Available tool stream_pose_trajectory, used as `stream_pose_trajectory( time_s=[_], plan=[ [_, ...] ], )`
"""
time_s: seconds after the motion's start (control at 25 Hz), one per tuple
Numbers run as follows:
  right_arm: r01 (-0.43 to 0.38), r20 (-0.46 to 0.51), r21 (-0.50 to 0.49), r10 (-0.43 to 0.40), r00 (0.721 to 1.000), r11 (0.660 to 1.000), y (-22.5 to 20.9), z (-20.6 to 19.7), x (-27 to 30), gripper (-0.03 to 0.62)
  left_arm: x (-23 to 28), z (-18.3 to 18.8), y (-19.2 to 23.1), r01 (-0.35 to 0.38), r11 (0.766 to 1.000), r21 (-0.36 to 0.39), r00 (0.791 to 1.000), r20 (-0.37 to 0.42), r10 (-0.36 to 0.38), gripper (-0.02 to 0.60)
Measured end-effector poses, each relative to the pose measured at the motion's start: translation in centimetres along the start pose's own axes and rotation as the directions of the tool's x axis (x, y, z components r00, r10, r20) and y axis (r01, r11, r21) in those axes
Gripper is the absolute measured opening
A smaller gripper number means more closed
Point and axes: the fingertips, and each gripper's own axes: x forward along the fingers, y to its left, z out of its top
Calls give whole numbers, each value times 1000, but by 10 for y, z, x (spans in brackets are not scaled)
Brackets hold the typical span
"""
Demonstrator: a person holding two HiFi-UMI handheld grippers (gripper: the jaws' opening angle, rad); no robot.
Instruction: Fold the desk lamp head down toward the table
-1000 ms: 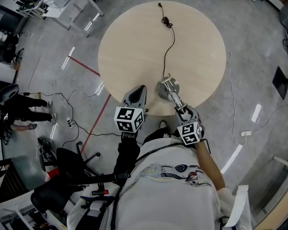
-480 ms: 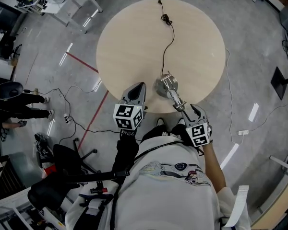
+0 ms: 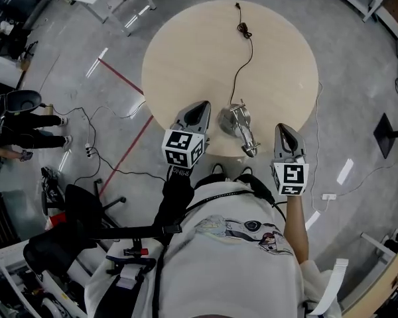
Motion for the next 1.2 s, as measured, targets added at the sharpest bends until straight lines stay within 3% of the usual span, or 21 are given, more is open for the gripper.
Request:
stream_pose_trajectory(
  time_s=[0.32, 0.56, 1.2],
  plan=[
    [-17, 136, 47, 10, 991, 999, 7, 62, 20, 6, -1, 24, 12, -25, 1000, 8, 998, 59, 24, 2],
    [-33, 195, 52, 22, 981, 998, 10, 92, 35, 6, -4, 49, 18, -23, 999, 23, 989, 149, 19, 2],
    [-19, 226, 62, 5, 974, 998, 6, 107, 42, 5, -4, 56, 23, -38, 997, 61, 987, 161, 27, 2]
  ],
)
